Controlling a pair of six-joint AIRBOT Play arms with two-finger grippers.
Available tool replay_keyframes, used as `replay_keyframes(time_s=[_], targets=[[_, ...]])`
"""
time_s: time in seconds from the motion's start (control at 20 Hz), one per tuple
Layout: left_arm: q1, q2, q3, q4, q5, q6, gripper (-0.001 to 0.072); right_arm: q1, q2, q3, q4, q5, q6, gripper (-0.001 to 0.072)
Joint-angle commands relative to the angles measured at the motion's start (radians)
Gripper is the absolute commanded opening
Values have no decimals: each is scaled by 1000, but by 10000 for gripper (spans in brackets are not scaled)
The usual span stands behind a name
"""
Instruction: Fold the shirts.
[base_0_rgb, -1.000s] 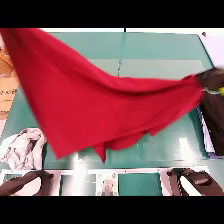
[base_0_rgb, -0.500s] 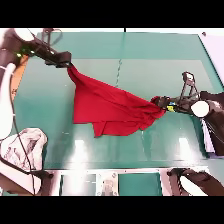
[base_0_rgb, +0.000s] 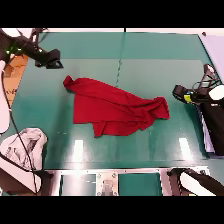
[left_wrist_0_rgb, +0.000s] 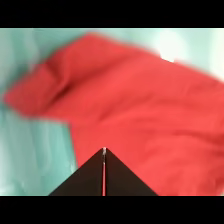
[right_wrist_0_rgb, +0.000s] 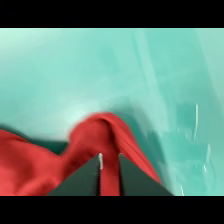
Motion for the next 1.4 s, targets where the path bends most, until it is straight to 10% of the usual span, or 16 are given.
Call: replay_keyframes(time_s=[0.0, 0.4, 0.45, 0.5, 0.55, 1.3, 1.35], targets=[[20, 29, -8, 17, -163, -1, 21, -51, 30, -26, 2, 126, -20, 12], [56, 435, -831, 27, 109, 67, 24, -217, 84, -208, 100, 134, -76, 11], [57, 456, -940, 7, 179, 68, 138, -223, 84, -210, 124, 134, -101, 12], [57, 457, -1017, -34, 233, 67, 473, -223, 84, -209, 134, 130, -104, 12], [57, 454, -1089, -94, 296, 69, 528, -223, 84, -209, 150, 127, -118, 12], [-50, 355, -1317, -409, 605, 260, 462, -221, 84, -209, 267, 81, -205, 13], [-40, 355, -1298, -387, 600, 259, 354, -221, 84, -209, 267, 82, -205, 13]])
